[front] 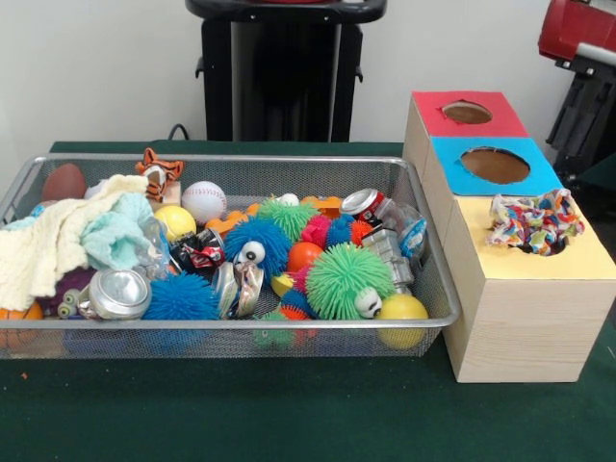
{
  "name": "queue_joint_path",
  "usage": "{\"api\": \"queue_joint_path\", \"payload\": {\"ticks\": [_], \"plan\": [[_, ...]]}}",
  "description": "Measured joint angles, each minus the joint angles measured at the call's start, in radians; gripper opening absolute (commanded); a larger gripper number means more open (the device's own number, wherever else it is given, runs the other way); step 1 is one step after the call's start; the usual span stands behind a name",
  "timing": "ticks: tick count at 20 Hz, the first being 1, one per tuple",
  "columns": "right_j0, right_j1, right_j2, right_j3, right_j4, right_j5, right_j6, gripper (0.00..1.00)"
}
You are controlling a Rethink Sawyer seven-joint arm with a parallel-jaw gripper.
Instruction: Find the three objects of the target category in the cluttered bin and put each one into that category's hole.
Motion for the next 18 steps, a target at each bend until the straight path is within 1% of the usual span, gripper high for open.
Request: {"api": "queue_joint_path", "payload": {"ticks": [9,14,18], "plan": [[0.0,0.016,0.011,0.003,0.0,-0.014,0.0,0.0],[0.0,0.029,0.014,0.007,0.0,-0.039,0.0,0.0],[0.0,0.041,0.028,0.01,0.0,-0.08,0.0,0.0]]}}
